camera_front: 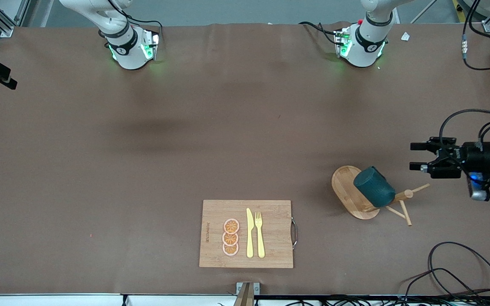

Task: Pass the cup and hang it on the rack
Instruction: 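Open the left gripper and draw it back from the rack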

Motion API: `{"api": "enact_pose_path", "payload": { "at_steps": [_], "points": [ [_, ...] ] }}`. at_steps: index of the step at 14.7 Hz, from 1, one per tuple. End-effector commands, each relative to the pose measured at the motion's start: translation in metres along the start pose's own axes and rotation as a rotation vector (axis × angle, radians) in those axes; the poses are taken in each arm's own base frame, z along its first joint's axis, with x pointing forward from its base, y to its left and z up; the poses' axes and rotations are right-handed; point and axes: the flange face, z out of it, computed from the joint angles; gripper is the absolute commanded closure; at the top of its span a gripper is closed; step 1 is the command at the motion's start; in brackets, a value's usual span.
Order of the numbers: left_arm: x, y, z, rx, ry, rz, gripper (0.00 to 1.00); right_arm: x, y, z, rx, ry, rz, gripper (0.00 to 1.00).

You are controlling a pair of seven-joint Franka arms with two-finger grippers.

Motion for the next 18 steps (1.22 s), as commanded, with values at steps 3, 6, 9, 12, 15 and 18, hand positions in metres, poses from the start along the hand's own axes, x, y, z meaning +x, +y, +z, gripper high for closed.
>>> {"api": "enact_pose_path", "payload": {
  "at_steps": [3,6,9,12,15,18],
  "points": [
    [-0.078,0.044,-0.003,0.408,0.258,0.234,0.00,-0.007,-0.001,0.000,0.002,0.003,-0.012,0.00],
    [-0.099,0.045,-0.019,0.526,0.335,0.365,0.00,-0.007,-0.001,0.000,0.002,0.003,-0.012,0.00],
    [-0.123,0.058,-0.029,0.635,0.442,0.520,0.00,-0.007,-0.001,0.000,0.002,0.003,-0.012,0.00],
    [-0.152,0.079,-0.017,0.718,0.505,0.598,0.00,-0.007,-0.001,0.000,0.002,0.003,-0.014,0.00],
    [-0.155,0.083,-0.013,0.721,0.512,0.598,0.00,-0.007,-0.002,0.000,0.001,0.003,-0.015,0.00],
    [-0.156,0.084,-0.015,0.719,0.523,0.597,0.00,-0.007,-0.002,0.000,0.001,0.003,-0.015,0.00]
  ]
}}
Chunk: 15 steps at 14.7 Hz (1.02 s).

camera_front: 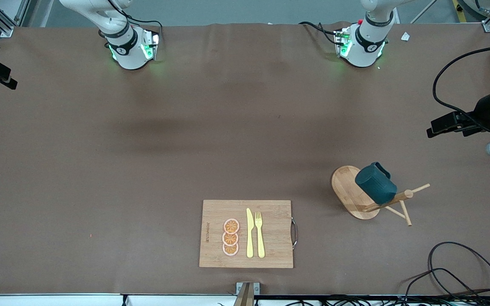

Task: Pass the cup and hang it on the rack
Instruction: 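Open the left gripper and draw it back from the rack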

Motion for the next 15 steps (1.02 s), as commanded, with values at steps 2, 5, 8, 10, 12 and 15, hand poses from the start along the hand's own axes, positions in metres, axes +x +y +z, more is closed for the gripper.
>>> {"api": "enact_pose_path", "payload": {
  "at_steps": [2,5,8,10,12,15],
  "points": [
    [-0.007,0.004,-0.021,0.035,0.084,0.018,0.00,-0.007,-0.002,0.000,0.001,0.003,-0.013,0.00],
    [-0.016,0.019,-0.032,0.066,0.117,0.039,0.00,-0.007,-0.002,0.000,0.001,0.005,-0.013,0.00],
    [-0.026,0.022,-0.041,0.106,0.135,0.030,0.00,-0.007,-0.002,0.000,0.001,0.003,-0.013,0.00],
    [-0.032,0.015,-0.039,0.113,0.125,0.012,0.00,-0.007,-0.003,0.000,0.001,0.003,-0.014,0.00],
    [-0.041,0.012,-0.036,0.116,0.121,0.008,0.00,-0.007,-0.003,0.000,0.001,0.003,-0.016,0.00],
    [-0.050,0.005,-0.032,0.118,0.136,-0.001,0.00,-0.007,-0.003,0.000,0.001,0.003,-0.014,0.00]
  ]
}}
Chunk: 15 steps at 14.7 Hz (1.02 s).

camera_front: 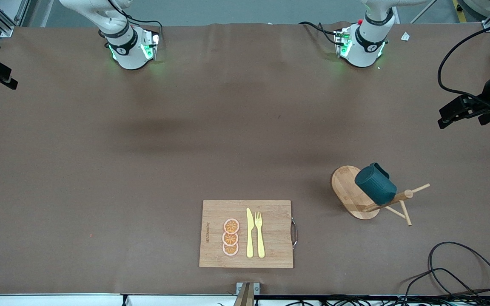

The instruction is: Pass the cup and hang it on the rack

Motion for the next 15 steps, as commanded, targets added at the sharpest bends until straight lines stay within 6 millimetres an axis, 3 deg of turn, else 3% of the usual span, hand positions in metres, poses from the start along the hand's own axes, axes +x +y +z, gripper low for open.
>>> {"api": "enact_pose_path", "payload": {
  "at_steps": [1,9,15],
  "points": [
    [-0.016,-0.006,-0.002,0.006,0.027,0.032,0.00,-0.007,-0.001,0.000,0.002,0.002,-0.010,0.00],
    [-0.017,-0.004,-0.005,-0.022,0.030,0.044,0.00,-0.007,-0.001,0.000,0.002,0.002,-0.010,0.00],
    [-0.016,-0.015,-0.003,-0.063,0.022,-0.001,0.00,-0.007,-0.002,0.000,0.001,0.000,-0.011,0.00]
  ]
}}
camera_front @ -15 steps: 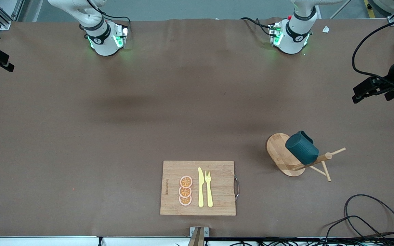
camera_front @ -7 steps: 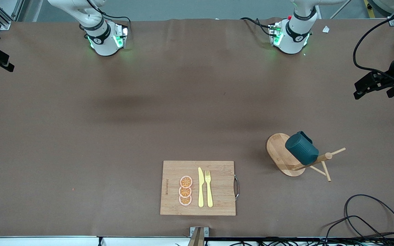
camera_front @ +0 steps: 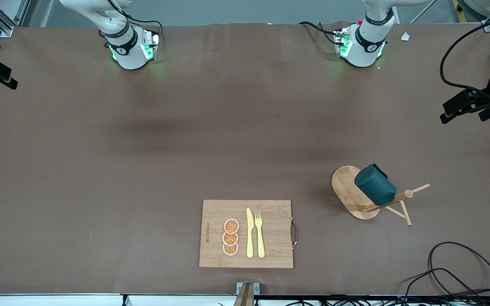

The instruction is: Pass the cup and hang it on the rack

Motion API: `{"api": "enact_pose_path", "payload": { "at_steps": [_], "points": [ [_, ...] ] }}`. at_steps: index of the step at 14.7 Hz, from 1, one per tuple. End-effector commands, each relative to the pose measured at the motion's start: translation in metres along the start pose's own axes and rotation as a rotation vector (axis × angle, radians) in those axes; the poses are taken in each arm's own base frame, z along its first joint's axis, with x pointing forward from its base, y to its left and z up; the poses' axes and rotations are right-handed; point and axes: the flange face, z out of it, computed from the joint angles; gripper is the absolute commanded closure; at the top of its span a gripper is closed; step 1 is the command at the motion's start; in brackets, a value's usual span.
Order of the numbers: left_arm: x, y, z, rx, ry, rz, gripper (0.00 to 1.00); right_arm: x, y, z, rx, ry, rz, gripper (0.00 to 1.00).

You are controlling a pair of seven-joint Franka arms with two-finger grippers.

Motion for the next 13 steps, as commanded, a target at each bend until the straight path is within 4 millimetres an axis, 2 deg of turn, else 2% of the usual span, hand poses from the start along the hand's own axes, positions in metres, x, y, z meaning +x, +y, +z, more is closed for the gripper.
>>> {"api": "enact_pose_path", "payload": {
  "at_steps": [1,6,10,11,13],
  "points": [
    [-0.006,0.000,-0.004,-0.005,0.018,0.004,0.00,-0.007,-0.001,0.000,0.002,0.000,-0.011,0.00],
    [-0.001,0.000,-0.002,0.032,0.027,0.060,0.00,-0.007,-0.001,0.000,0.000,0.000,-0.011,0.00],
    [0.001,0.008,-0.005,0.028,0.036,0.053,0.00,-0.007,-0.001,0.000,0.002,0.000,-0.011,0.00],
    [0.004,0.007,0.002,0.028,0.024,0.051,0.00,-0.007,-0.001,0.000,0.002,0.000,-0.009,0.00],
    [0.007,0.009,-0.003,0.025,0.036,0.050,0.00,-0.007,-0.001,0.000,0.000,0.000,-0.011,0.00]
  ]
}}
